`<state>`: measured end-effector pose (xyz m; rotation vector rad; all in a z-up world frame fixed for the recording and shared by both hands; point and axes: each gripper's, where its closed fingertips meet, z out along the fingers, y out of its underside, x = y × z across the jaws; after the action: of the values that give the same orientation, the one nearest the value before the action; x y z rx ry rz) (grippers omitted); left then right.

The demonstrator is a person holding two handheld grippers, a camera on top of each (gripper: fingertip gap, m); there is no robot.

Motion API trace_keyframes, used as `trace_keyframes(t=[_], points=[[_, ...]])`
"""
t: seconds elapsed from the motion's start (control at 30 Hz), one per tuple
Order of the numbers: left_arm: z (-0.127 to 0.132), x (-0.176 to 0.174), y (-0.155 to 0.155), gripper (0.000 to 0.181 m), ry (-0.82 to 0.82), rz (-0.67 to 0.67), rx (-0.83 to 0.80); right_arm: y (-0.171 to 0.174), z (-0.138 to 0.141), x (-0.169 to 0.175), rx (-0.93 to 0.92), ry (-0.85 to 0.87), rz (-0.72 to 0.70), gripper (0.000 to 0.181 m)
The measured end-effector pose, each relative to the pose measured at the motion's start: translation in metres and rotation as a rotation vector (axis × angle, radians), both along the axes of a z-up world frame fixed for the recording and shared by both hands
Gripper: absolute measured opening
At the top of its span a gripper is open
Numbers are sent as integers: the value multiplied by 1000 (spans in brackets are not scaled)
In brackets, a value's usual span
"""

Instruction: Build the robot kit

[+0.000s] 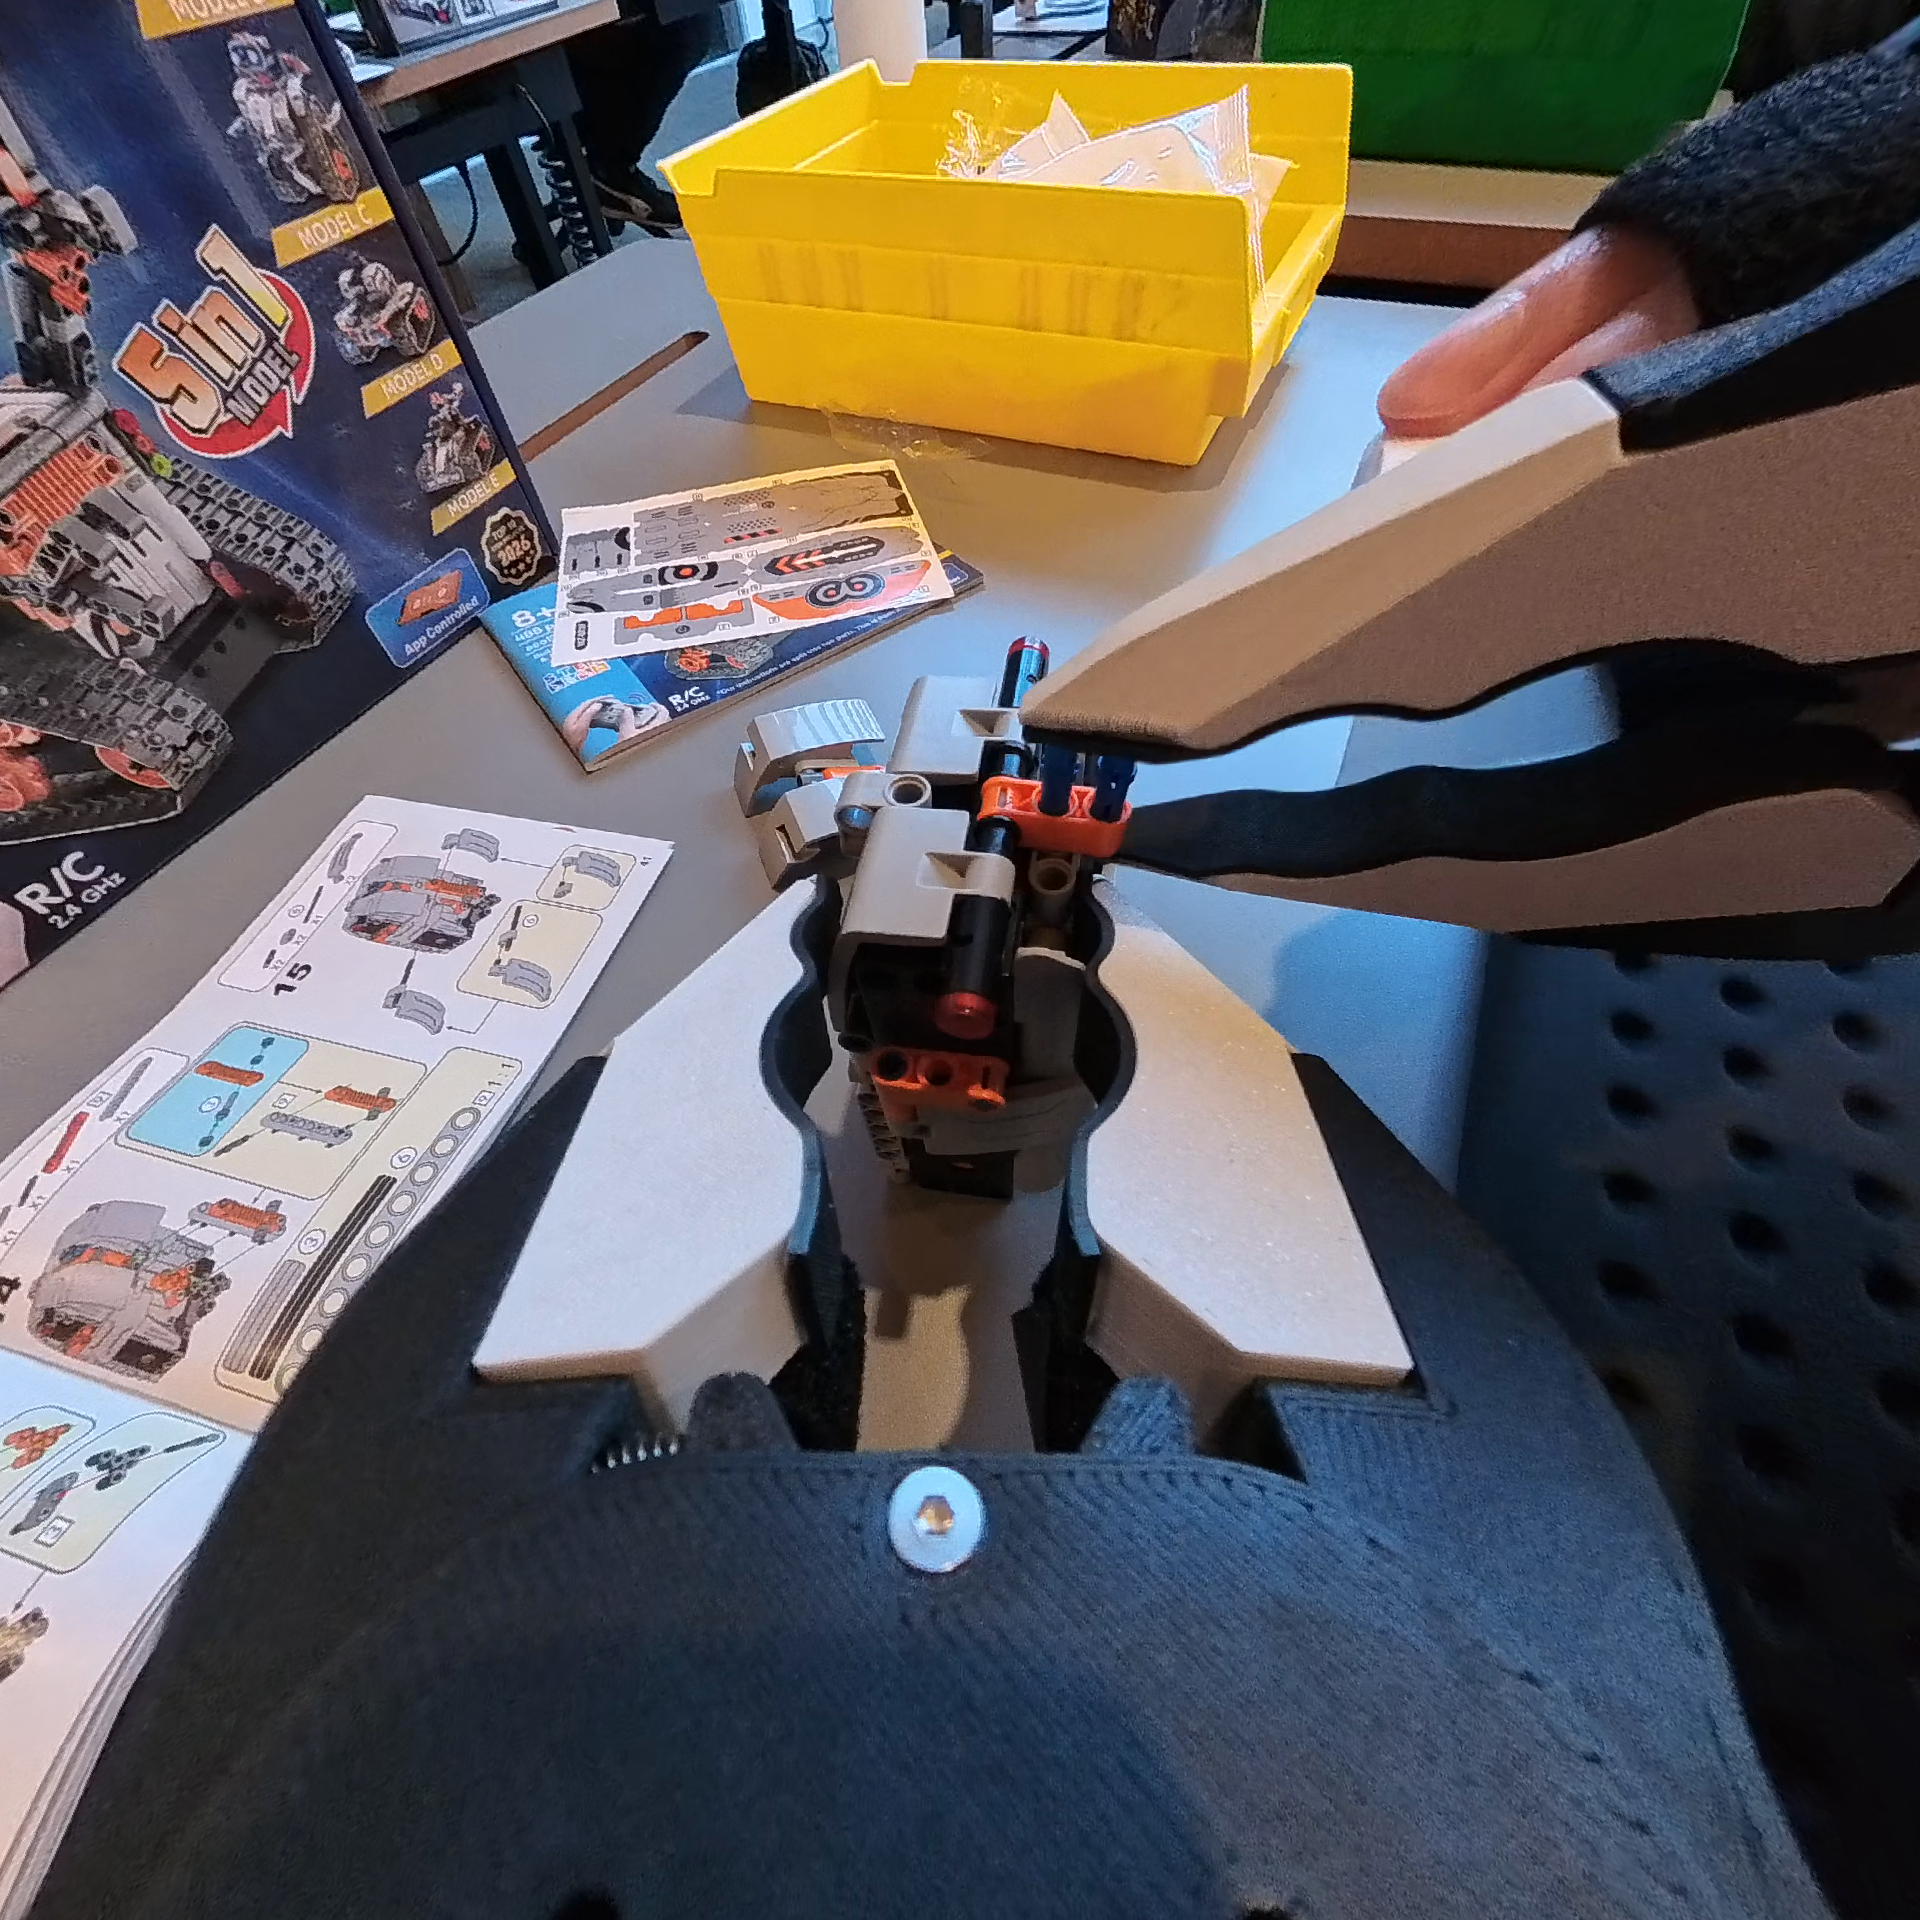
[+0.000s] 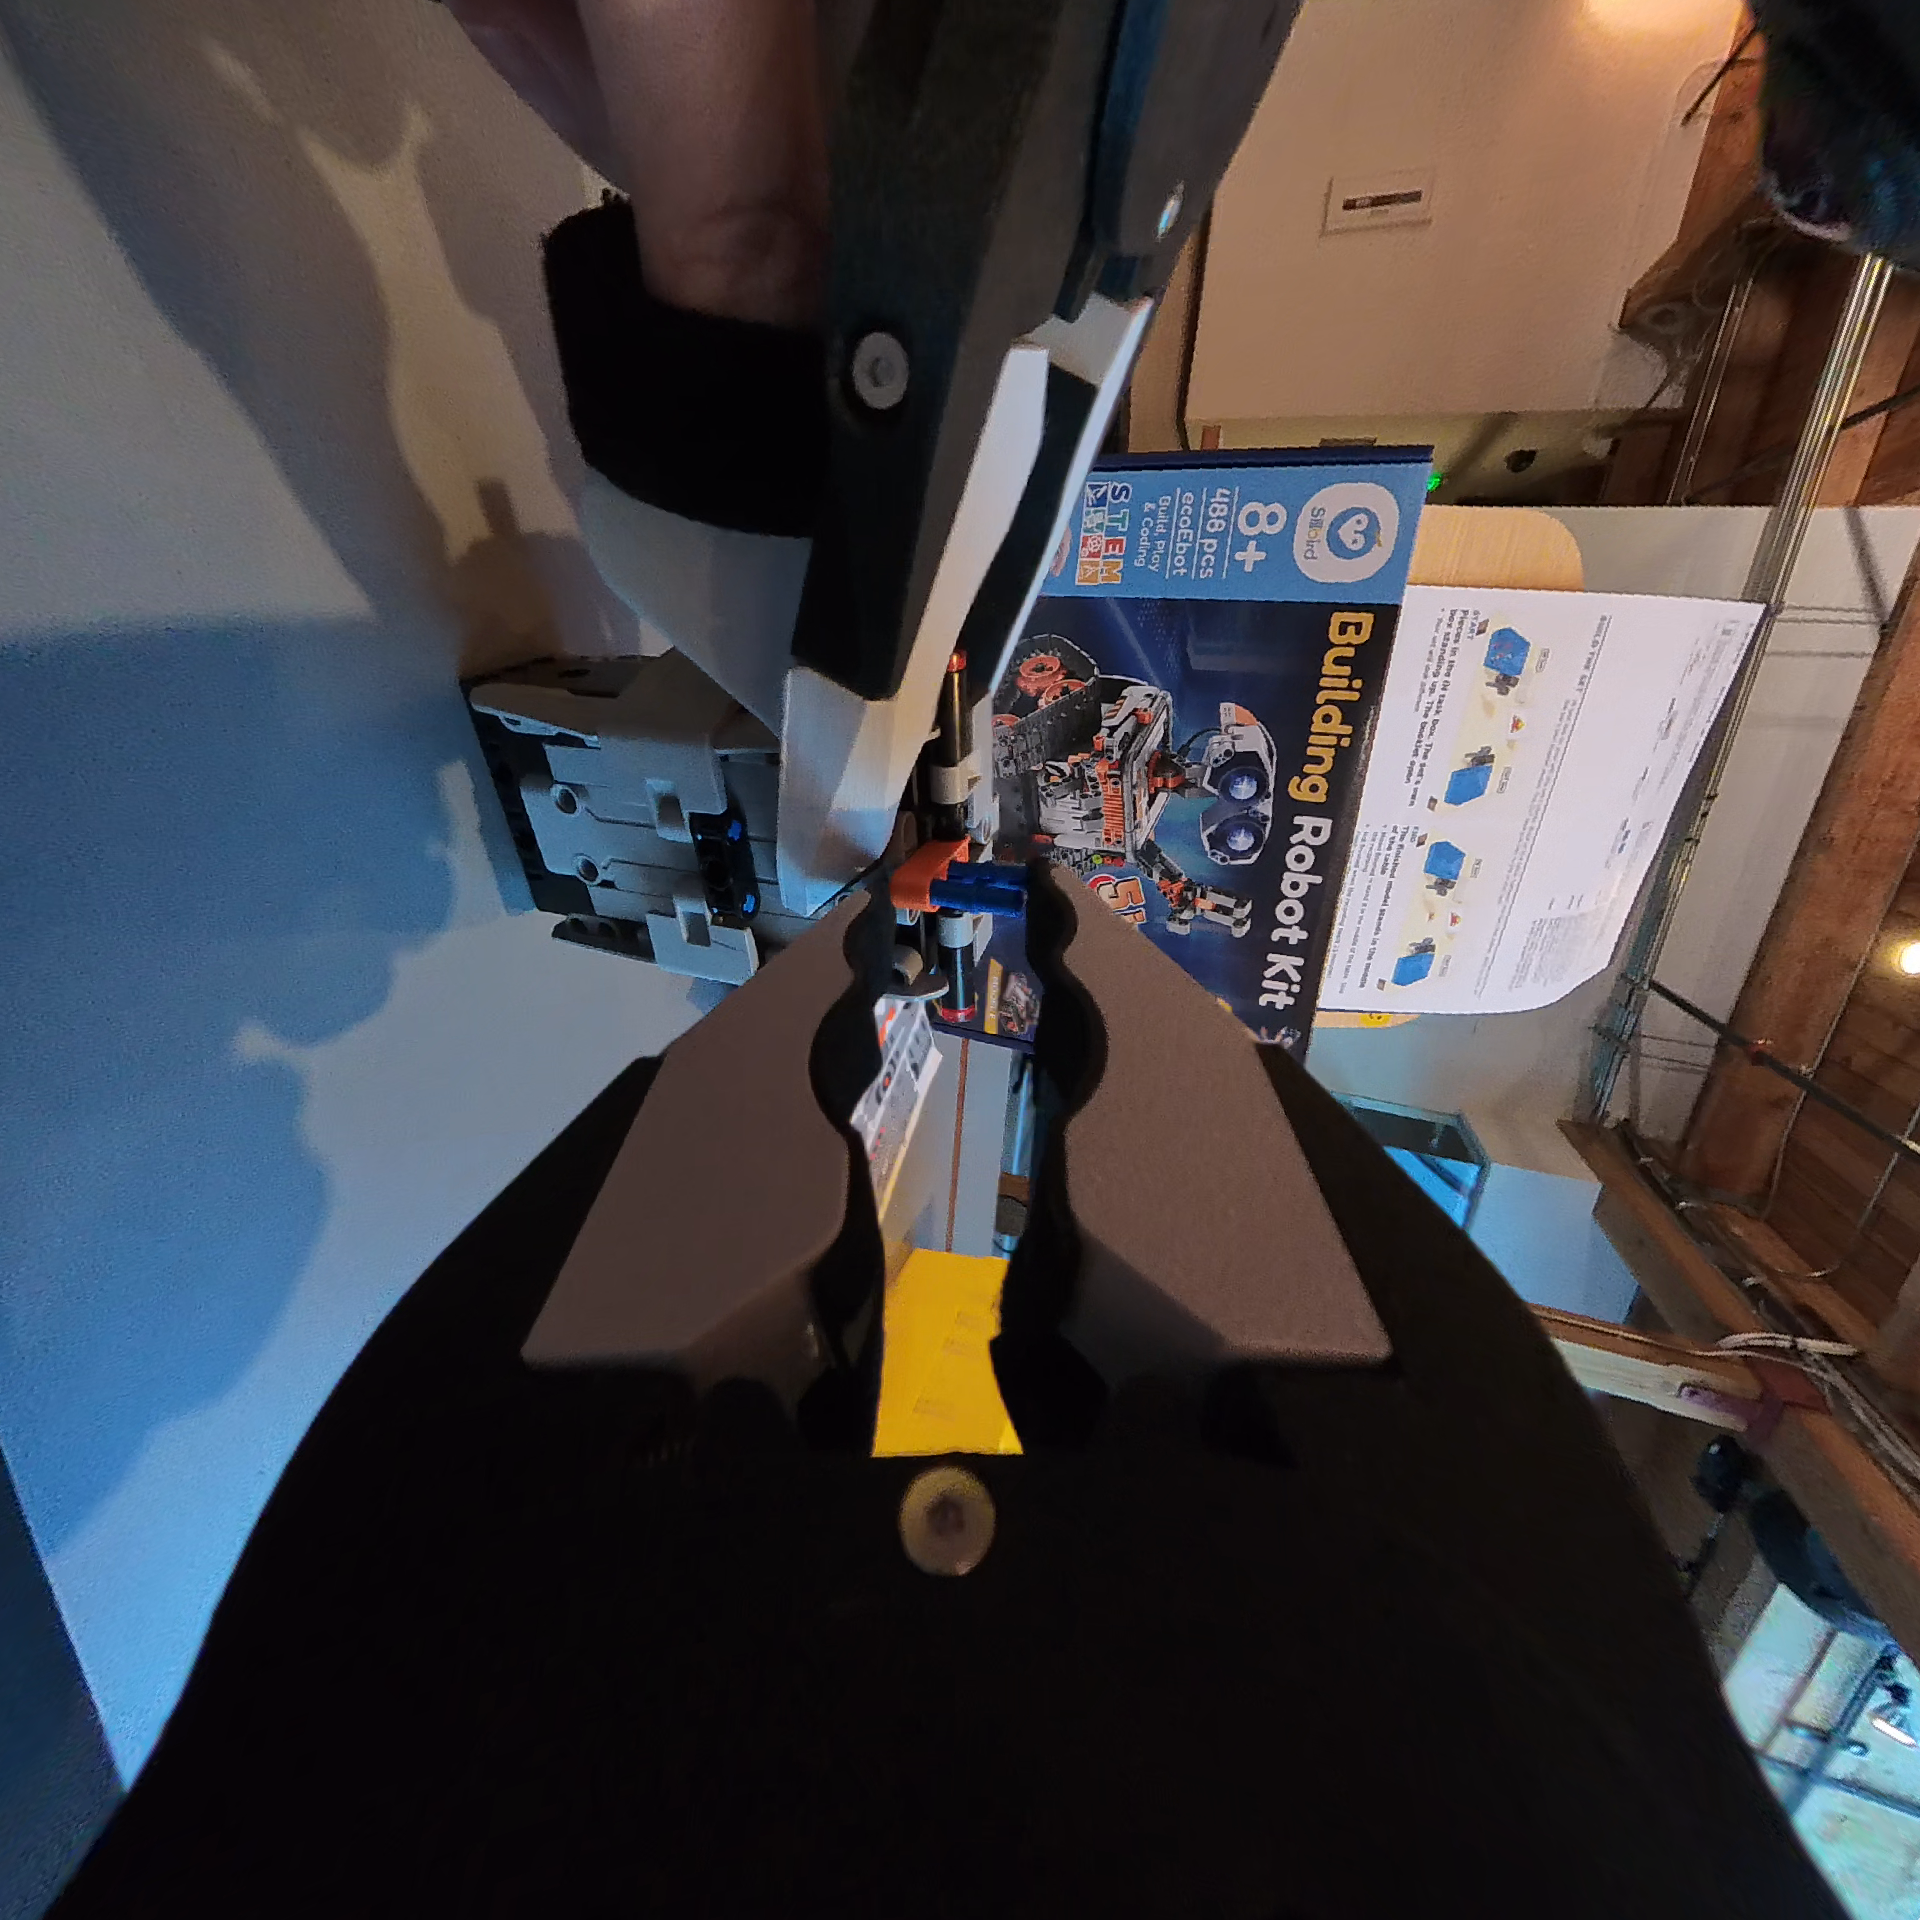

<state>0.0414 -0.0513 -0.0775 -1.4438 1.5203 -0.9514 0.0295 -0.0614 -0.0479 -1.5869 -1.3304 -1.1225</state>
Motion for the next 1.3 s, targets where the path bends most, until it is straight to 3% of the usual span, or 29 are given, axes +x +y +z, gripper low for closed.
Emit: trace_keyframes(t=[0.47,0.53,0.73,0.83,1.0,1.13,1.23,1.3], points=[[0,0,0,44,-1,-6,5,-1,0,3,-31,-33,-23,26],[0,0,0,44,1,-36,14,-2,-4,1,-89,12,-26,35],[0,-4,-9,44,-8,-269,20,-10,0,-12,-340,326,84,42],[1,-8,-14,44,-29,-397,31,-15,5,-11,-470,411,222,54],[3,-14,-28,44,-93,-622,99,-29,-34,-7,-878,885,153,62],[3,-11,-24,47,-107,-643,53,-20,-36,-4,-831,1076,90,48],[2,-5,0,73,-92,-502,2,-14,-36,0,-745,1224,-15,48],[1,-11,12,73,-76,-415,-58,-10,-36,0,-665,1301,-90,48]])
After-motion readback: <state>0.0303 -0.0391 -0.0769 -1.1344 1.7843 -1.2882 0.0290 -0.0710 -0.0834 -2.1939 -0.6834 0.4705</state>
